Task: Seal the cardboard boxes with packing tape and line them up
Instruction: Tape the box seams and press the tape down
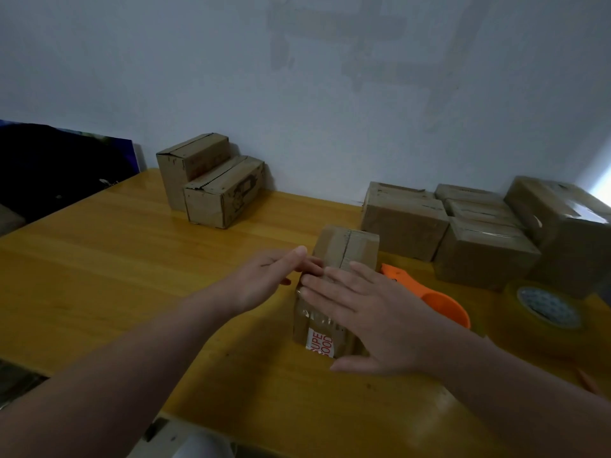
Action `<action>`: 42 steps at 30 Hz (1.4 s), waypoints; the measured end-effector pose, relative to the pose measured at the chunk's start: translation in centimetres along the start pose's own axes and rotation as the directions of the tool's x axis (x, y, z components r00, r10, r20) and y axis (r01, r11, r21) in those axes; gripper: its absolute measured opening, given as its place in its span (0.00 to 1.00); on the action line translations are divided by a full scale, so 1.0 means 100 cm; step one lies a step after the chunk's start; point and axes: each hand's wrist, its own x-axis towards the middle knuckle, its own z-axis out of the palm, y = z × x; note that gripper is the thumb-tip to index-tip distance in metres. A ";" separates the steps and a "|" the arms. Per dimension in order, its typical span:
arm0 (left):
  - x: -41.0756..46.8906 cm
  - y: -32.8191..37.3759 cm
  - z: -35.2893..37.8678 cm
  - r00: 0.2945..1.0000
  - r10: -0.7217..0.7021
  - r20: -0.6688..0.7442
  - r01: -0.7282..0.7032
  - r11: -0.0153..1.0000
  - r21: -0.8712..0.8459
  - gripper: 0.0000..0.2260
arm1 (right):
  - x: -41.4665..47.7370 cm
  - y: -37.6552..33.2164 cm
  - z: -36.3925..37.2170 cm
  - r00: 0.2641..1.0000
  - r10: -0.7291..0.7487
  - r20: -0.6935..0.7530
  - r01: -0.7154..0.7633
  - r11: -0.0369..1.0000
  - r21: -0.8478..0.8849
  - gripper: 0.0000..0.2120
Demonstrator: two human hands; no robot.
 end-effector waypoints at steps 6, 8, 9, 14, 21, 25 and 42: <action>0.004 -0.004 0.002 1.000 0.012 -0.012 -0.012 1.000 -0.008 0.27 | 0.006 -0.001 0.011 0.998 -0.017 0.053 0.029 0.975 -0.222 0.49; 0.005 -0.006 0.003 0.999 0.036 -0.016 -0.035 0.999 0.012 0.28 | 0.007 -0.001 0.011 0.995 0.023 0.102 0.011 0.946 -0.323 0.52; 0.005 -0.007 0.004 0.999 0.041 -0.017 -0.041 0.999 0.014 0.27 | 0.006 -0.002 0.011 0.991 0.039 0.125 0.009 0.934 -0.356 0.53; 0.004 -0.003 0.007 0.999 0.043 -0.013 -0.043 0.999 0.000 0.25 | 0.001 -0.007 0.009 0.981 0.084 0.175 -0.002 0.906 -0.424 0.57; 0.000 -0.003 0.007 0.998 0.054 -0.014 -0.053 0.999 0.007 0.23 | -0.007 -0.010 0.006 0.987 0.042 0.153 0.042 0.862 -0.505 0.52; 0.000 -0.003 0.008 0.998 0.065 -0.009 -0.064 0.998 0.028 0.21 | -0.017 -0.005 0.007 0.996 0.020 0.087 0.027 0.862 -0.506 0.51; 0.000 0.030 0.046 0.976 0.014 -0.219 0.113 0.823 0.556 0.21 | -0.049 0.002 -0.006 0.949 -0.108 -0.296 0.059 0.983 -0.172 0.11</action>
